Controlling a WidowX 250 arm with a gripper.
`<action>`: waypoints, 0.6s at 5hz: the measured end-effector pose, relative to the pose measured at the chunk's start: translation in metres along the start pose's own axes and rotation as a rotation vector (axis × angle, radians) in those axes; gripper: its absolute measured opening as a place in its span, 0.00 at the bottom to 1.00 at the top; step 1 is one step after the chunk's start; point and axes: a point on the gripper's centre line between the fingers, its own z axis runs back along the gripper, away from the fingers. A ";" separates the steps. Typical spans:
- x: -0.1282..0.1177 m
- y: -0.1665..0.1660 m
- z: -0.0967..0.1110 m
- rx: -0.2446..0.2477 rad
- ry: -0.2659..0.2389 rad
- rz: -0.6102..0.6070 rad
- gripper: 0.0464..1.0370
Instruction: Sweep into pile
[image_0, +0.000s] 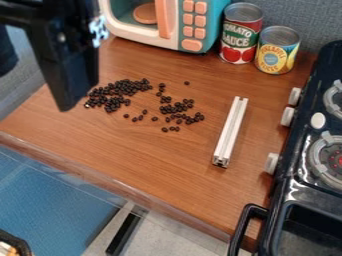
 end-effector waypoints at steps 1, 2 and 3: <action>0.000 0.000 -0.002 0.000 0.003 0.003 0.96; 0.029 -0.003 -0.044 0.024 0.027 0.058 0.96; 0.047 -0.004 -0.073 0.036 0.034 0.064 0.96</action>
